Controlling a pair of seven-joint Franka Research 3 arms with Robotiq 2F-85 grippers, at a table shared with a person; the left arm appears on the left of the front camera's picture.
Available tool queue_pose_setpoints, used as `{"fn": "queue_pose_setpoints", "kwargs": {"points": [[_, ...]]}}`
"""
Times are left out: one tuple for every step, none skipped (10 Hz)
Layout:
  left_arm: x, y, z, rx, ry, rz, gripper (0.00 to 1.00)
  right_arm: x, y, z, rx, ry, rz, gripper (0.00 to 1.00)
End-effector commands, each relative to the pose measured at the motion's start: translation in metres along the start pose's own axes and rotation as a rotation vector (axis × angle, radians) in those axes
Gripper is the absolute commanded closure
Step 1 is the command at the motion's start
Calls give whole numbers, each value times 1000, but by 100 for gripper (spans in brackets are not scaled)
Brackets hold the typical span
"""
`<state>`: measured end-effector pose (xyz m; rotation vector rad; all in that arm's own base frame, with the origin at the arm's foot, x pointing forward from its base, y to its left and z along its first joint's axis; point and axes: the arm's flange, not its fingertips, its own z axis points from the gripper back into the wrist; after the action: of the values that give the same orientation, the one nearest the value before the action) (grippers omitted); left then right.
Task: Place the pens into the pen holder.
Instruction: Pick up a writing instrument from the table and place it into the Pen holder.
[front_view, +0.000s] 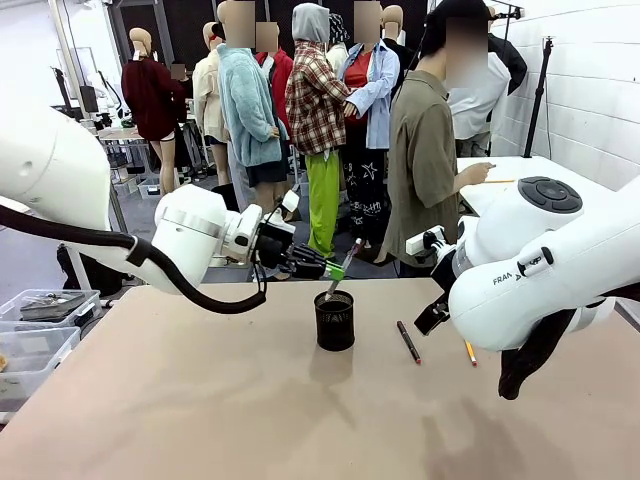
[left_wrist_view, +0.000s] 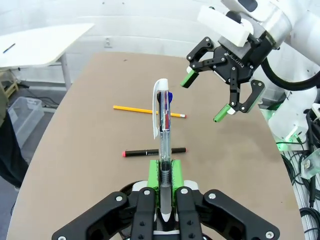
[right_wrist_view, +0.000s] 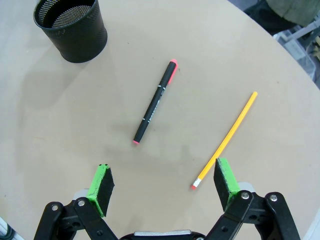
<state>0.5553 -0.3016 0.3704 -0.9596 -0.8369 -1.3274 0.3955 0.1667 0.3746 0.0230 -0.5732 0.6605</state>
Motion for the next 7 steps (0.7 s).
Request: {"fn": "queue_pose_setpoints", "kwargs": {"points": [[2, 13, -15, -1, 19, -15, 100, 0, 1, 0, 1, 1, 1, 0], [-3, 20, -23, -14, 42, 11, 100, 0, 1, 0, 1, 1, 1, 0], [-6, 22, -27, -14, 55, 28, 100, 0, 1, 0, 1, 1, 1, 0], [-7, 23, -27, 8, 68, 15, 100, 0, 1, 0, 1, 1, 1, 0], [-8, 26, -28, 32, 77, 13, 100, 0, 1, 0, 1, 1, 1, 0], [-9, 28, -28, 45, 96, 10, 100, 0, 1, 0, 1, 1, 1, 0], [-9, 28, -27, 39, 107, 11, 92, 0, 1, 0, 1, 1, 1, 0]]}}
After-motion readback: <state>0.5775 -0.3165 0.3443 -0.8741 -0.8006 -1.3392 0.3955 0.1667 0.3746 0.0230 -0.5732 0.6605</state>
